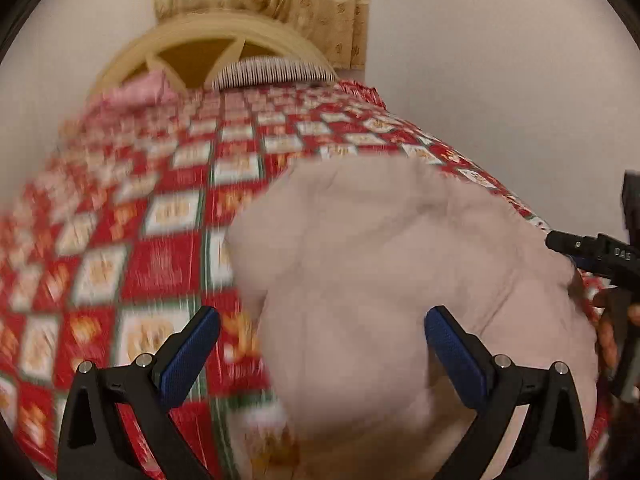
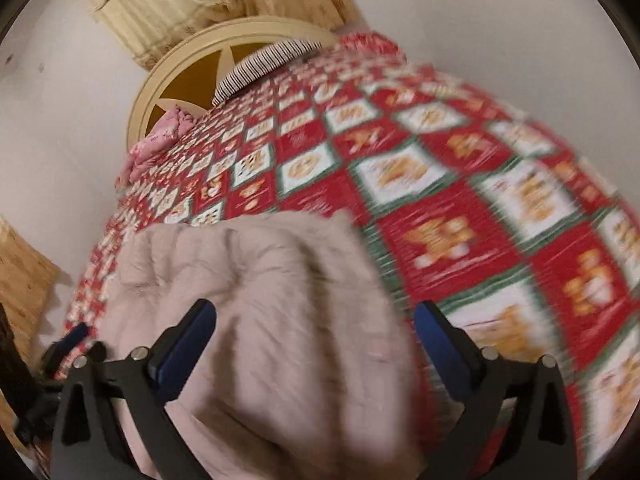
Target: Fold large clothes
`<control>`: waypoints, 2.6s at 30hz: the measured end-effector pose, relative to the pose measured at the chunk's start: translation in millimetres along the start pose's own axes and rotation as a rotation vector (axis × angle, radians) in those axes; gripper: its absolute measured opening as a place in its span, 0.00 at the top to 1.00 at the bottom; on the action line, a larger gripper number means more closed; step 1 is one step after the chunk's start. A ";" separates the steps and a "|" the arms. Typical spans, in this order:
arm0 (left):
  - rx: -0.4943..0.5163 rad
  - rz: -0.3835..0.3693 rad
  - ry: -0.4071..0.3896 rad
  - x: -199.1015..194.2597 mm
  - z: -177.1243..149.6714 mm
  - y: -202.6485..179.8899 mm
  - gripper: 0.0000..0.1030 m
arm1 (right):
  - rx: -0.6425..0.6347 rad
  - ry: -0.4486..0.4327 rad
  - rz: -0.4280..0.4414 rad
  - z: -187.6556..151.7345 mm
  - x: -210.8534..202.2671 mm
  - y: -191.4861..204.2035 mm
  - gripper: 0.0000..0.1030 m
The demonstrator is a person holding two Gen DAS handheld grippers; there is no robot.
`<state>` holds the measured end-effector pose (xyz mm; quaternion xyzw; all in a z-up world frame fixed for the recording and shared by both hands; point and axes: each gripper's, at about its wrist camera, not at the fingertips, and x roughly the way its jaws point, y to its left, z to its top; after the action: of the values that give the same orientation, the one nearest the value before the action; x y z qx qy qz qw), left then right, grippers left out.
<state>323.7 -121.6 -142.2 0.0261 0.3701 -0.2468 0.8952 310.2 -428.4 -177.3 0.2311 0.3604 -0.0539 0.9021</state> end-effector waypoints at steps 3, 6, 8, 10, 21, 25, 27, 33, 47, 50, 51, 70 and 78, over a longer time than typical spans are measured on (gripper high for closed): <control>-0.175 -0.204 0.064 10.6 -17.4 24.4 0.01 | 0.007 0.095 0.039 -5.7 10.5 -9.6 0.03; -0.243 -0.292 0.092 25.8 -21.4 26.2 0.01 | 0.026 0.109 0.079 -5.4 15.9 -16.4 0.03; -0.263 -0.333 0.098 35.4 -20.8 23.3 0.01 | 0.064 0.149 0.155 -6.8 25.5 -21.2 0.08; -0.292 -0.379 0.118 44.0 -21.3 23.1 0.01 | 0.114 0.211 0.263 -11.0 35.1 -28.6 0.13; -0.111 -0.347 0.014 -14.8 -3.4 -0.3 0.50 | 0.159 0.218 0.456 -25.7 23.2 -11.4 0.66; -0.089 -0.292 -0.047 -61.5 -2.1 20.4 0.53 | 0.129 0.203 0.510 -22.9 12.6 23.5 0.71; -0.079 -0.254 -0.079 -86.9 -2.1 35.9 0.54 | 0.105 0.199 0.548 -18.8 12.0 46.4 0.72; -0.068 -0.082 -0.159 -153.6 -7.2 86.5 0.54 | 0.039 0.217 0.665 -13.2 28.5 132.3 0.74; -0.158 0.111 -0.185 -193.5 -45.3 179.6 0.55 | -0.088 0.368 0.776 -41.9 83.2 272.1 0.77; -0.191 0.125 -0.179 -192.1 -58.0 201.4 0.55 | -0.116 0.401 0.775 -49.6 85.9 288.7 0.77; -0.199 0.133 -0.175 -191.5 -62.8 206.8 0.56 | -0.124 0.412 0.773 -54.2 87.6 294.4 0.77; -0.365 0.220 -0.131 -175.9 -126.3 266.5 0.08 | -0.177 0.504 0.670 -98.6 127.0 331.7 0.66; -0.334 0.278 -0.151 -173.3 -132.4 267.3 0.01 | -0.212 0.456 0.638 -104.7 124.1 339.2 0.55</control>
<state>256.3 216.3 -157.4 -0.0905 0.3307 -0.0576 0.9376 425.4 -71.1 -199.1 0.2432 0.4648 0.3189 0.7894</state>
